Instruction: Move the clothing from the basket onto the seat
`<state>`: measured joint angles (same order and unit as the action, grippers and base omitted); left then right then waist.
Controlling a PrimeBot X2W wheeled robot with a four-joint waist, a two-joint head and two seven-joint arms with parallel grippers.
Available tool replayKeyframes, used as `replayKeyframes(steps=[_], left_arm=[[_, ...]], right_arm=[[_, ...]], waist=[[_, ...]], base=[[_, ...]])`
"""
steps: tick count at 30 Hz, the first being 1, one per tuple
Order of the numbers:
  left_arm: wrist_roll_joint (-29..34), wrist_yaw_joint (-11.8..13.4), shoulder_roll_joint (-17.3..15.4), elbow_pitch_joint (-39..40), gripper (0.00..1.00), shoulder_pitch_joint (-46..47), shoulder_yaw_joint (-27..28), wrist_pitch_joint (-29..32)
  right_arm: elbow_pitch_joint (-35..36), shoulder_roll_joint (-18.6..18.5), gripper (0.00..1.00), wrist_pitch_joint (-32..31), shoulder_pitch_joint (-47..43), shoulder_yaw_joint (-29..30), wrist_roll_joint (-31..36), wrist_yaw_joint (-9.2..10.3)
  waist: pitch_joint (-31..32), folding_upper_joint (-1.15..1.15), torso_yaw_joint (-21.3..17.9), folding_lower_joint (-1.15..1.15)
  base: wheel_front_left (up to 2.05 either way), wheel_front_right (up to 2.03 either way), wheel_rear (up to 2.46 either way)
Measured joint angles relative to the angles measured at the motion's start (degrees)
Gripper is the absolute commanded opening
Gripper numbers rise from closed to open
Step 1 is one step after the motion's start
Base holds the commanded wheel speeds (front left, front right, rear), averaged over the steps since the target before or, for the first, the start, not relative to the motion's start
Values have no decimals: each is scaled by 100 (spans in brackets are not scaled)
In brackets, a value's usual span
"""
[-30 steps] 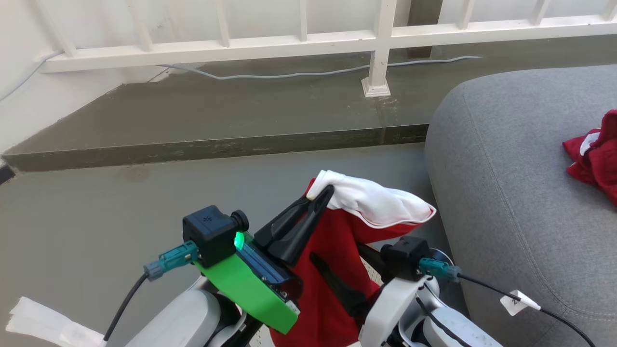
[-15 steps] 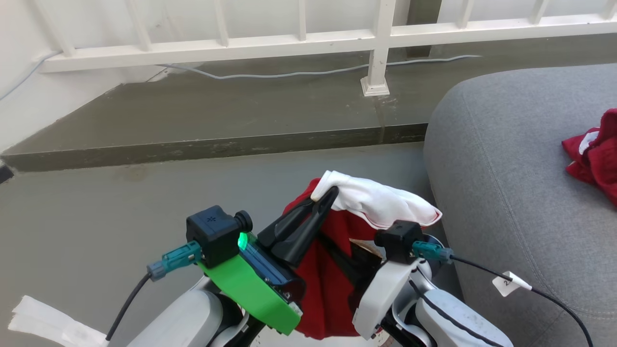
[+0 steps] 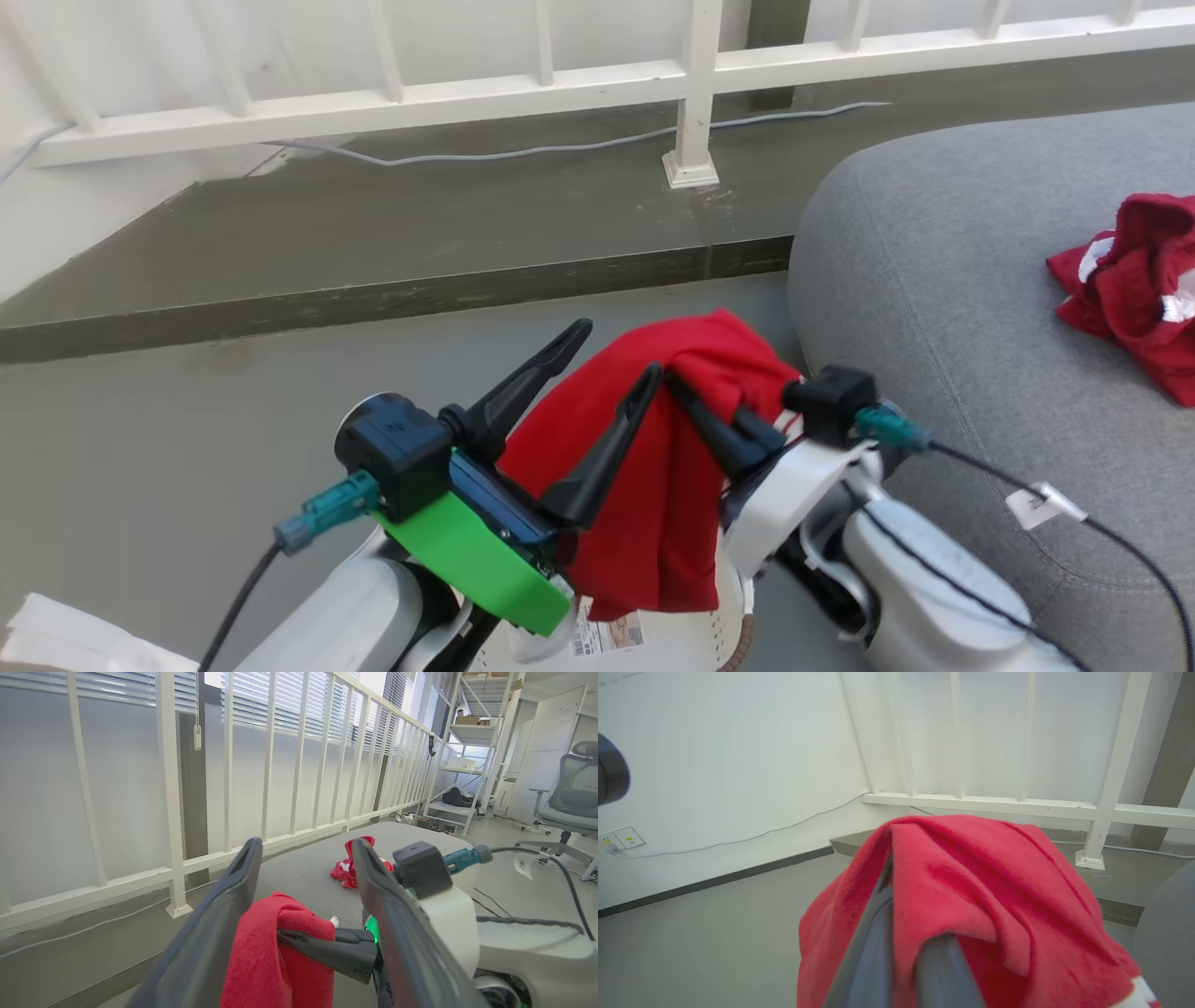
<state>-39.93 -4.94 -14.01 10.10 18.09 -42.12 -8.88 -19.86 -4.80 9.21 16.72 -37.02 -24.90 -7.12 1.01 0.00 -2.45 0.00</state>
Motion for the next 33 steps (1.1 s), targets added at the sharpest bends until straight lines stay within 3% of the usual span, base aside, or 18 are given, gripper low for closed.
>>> replayKeyframes(steps=[7, 15, 33], left_arm=[[255, 45, -127, -10, 100, -29, -257, 113], [367, 48, -302, -44, 100, -92, -482, 282], [861, 198, -667, 57, 100, -180, -616, 591]], right_arm=[[-118, -292, 0, 138, 329, 467, -24, 24], [-186, -675, 0, 238, 650, 973, -38, 204], [-132, -964, 0, 390, 752, 1557, -199, 380]], waist=[[-40, 0, -177, 0], [-143, 0, -450, 0], [-654, 0, -1304, 0]], base=[[0, 0, 0], [0, 0, 0], [0, 0, 0]])
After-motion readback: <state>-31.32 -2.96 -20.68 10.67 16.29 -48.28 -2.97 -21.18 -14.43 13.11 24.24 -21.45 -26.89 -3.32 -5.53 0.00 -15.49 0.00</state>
